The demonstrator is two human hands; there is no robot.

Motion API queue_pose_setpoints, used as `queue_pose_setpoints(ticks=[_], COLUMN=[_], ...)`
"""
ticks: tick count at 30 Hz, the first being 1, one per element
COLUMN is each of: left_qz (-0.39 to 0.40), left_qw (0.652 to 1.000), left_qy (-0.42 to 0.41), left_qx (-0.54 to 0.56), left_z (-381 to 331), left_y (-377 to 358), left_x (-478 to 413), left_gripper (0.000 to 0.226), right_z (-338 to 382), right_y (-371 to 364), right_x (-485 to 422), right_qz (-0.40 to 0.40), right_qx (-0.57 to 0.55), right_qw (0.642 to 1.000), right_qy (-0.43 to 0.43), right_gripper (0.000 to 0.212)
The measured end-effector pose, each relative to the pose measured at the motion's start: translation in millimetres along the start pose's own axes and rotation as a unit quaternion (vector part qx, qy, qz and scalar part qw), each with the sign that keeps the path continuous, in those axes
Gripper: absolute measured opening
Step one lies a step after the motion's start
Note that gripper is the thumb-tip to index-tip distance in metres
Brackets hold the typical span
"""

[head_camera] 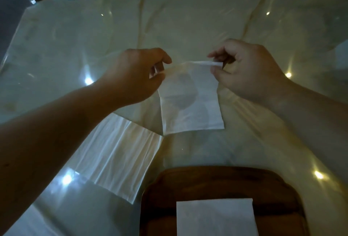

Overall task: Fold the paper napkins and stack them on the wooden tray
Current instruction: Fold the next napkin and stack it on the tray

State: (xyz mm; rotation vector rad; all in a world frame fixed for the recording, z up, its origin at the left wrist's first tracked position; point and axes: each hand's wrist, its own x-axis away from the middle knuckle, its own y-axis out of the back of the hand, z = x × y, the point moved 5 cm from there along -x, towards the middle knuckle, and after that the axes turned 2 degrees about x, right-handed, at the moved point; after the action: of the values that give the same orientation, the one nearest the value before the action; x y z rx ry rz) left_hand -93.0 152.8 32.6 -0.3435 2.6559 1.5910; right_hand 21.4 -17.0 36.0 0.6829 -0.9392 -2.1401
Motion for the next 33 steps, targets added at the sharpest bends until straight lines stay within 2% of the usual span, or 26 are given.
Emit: queue_pose_setpoints(ticks=[4,8,11,13,15,18,20,22,25,27,30,33], left_qz=[0.014,0.056,0.096,0.123,0.125,0.085,0.062,0.067,0.12,0.149,0.147,0.123], left_qw=[0.997,0.994,0.991,0.989,0.99,0.996,0.997,0.993,0.986,0.982,0.982,0.986], left_qy=[-0.066,-0.09,-0.084,-0.084,-0.065,-0.009,0.052,0.095,0.098,0.099,0.108,0.104], left_qx=[-0.025,-0.033,-0.036,-0.024,-0.005,0.006,0.0,-0.021,-0.054,-0.063,-0.05,-0.036], left_z=[-14,-22,-25,-26,-23,-5,8,19,22,24,23,21], left_y=[-6,-20,-30,-35,-35,-33,-33,-37,-43,-47,-48,-47], left_x=[25,51,65,69,67,53,40,29,20,18,17,19], left_gripper=[0.018,0.015,0.019,0.026,0.03,0.028,0.026,0.03,0.041,0.042,0.027,0.013], right_z=[9,8,0,-7,-10,-17,-24,-29,-30,-28,-24,-23], right_y=[-6,-17,-25,-28,-27,-24,-27,-36,-46,-48,-49,-50], right_x=[28,56,69,74,75,62,48,33,20,16,15,16], right_qz=[0.033,0.071,0.096,0.127,0.13,0.057,0.032,0.051,0.09,0.11,0.121,0.113], right_qx=[0.031,0.045,0.065,0.062,0.036,-0.013,0.009,0.049,0.103,0.124,0.13,0.122], right_qw=[0.998,0.995,0.992,0.99,0.991,0.996,0.995,0.993,0.987,0.983,0.982,0.984], right_qy=[0.045,0.056,0.048,0.017,-0.01,-0.068,-0.091,-0.098,-0.086,-0.076,-0.071,-0.057], right_gripper=[0.01,0.007,0.011,0.021,0.025,0.016,0.016,0.023,0.027,0.021,0.01,0.007])
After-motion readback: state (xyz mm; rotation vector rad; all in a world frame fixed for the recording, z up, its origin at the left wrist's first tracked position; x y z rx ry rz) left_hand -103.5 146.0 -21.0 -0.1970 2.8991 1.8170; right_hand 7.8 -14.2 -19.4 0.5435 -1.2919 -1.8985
